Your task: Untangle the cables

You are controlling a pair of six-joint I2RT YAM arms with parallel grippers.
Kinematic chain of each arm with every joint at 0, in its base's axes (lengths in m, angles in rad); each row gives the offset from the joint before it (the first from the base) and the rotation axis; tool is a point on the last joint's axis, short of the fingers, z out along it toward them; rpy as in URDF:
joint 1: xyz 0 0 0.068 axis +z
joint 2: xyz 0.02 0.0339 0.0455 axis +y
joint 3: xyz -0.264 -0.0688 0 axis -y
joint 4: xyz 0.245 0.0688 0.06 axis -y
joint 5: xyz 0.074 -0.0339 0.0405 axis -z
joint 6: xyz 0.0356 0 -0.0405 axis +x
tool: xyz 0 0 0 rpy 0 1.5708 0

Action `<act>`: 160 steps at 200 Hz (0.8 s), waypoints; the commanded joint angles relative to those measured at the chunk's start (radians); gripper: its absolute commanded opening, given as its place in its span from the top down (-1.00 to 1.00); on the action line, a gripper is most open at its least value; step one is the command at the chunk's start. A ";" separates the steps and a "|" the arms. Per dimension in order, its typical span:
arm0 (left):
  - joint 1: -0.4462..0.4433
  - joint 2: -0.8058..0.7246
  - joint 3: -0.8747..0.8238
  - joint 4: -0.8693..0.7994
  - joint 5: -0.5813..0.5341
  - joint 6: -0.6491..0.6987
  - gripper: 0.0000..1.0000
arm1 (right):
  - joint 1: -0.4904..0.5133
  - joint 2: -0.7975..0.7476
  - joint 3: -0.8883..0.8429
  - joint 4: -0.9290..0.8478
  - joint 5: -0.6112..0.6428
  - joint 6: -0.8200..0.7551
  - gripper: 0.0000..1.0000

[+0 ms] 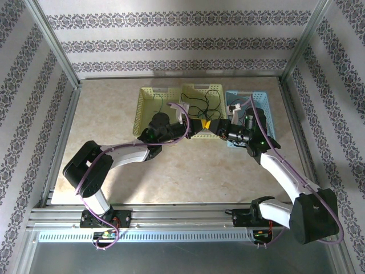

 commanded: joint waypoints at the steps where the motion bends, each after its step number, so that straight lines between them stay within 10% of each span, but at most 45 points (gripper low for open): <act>1: 0.004 0.004 -0.005 0.173 0.026 -0.056 1.00 | 0.037 0.015 -0.033 0.064 -0.009 0.031 0.33; 115: 0.018 0.017 -0.016 0.227 0.037 -0.103 1.00 | 0.042 0.043 -0.073 0.285 0.008 0.173 0.39; 160: 0.018 0.009 -0.023 0.219 0.028 -0.095 1.00 | 0.066 0.064 -0.072 0.311 0.046 0.195 0.83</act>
